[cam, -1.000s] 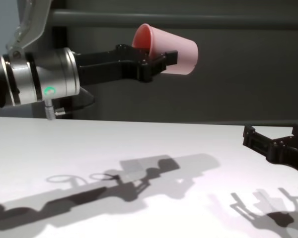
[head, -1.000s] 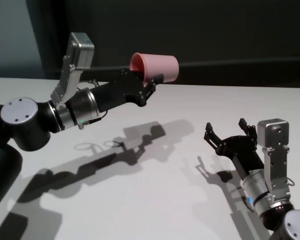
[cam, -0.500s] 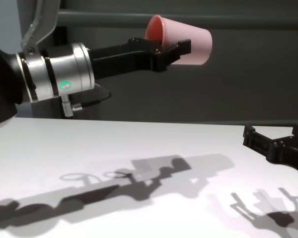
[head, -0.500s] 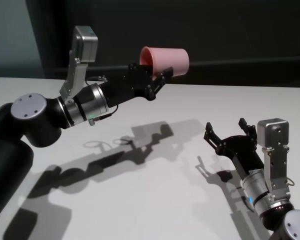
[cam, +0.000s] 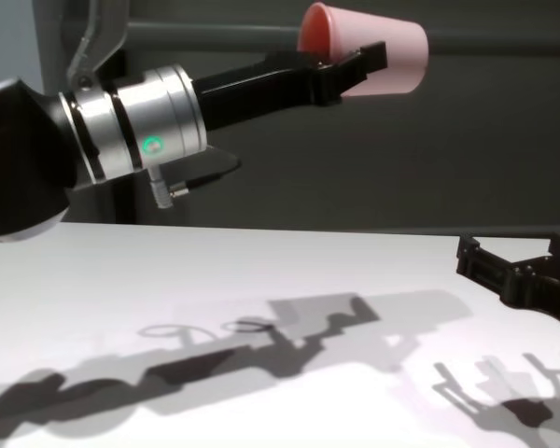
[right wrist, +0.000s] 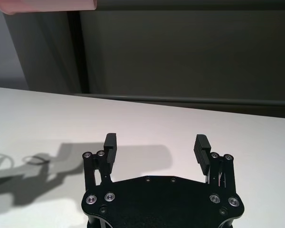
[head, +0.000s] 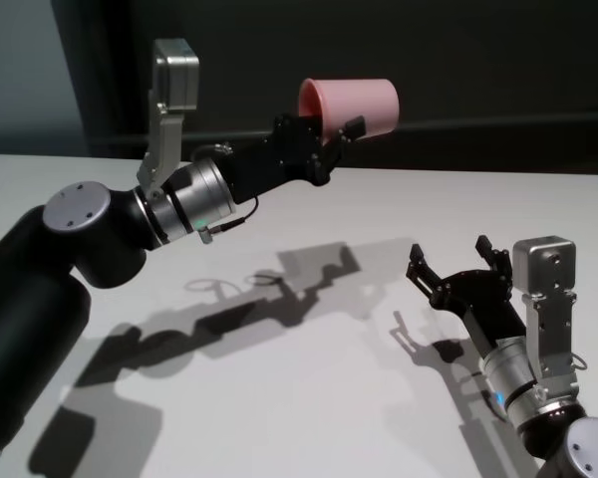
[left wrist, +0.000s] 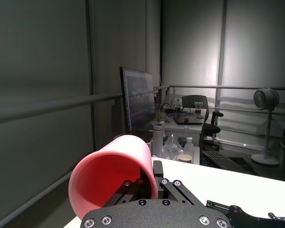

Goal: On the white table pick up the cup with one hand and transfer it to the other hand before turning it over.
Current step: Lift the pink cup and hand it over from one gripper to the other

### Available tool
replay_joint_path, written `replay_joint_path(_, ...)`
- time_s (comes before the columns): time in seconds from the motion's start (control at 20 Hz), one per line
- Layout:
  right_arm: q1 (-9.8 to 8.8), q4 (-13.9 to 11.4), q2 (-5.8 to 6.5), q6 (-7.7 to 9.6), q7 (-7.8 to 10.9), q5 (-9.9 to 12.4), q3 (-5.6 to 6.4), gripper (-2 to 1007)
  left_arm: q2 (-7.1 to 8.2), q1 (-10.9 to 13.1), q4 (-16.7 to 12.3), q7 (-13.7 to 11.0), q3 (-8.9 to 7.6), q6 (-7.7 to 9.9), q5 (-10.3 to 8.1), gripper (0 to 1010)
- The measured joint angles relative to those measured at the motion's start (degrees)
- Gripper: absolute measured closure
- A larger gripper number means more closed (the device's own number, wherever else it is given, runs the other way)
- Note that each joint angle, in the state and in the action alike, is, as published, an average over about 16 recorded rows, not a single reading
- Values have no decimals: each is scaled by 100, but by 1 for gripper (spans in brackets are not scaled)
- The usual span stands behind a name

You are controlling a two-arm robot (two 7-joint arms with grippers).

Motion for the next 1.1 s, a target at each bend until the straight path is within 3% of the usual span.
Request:
replay_joint_path(0.55,0,0,0,0,0,0,0,3,-201,-88,163,-112,135,-25,-278,959)
replay_joint_path(1.1,0,0,0,0,0,0,0,3,-233,-142,152,-144,369,42,-272,959)
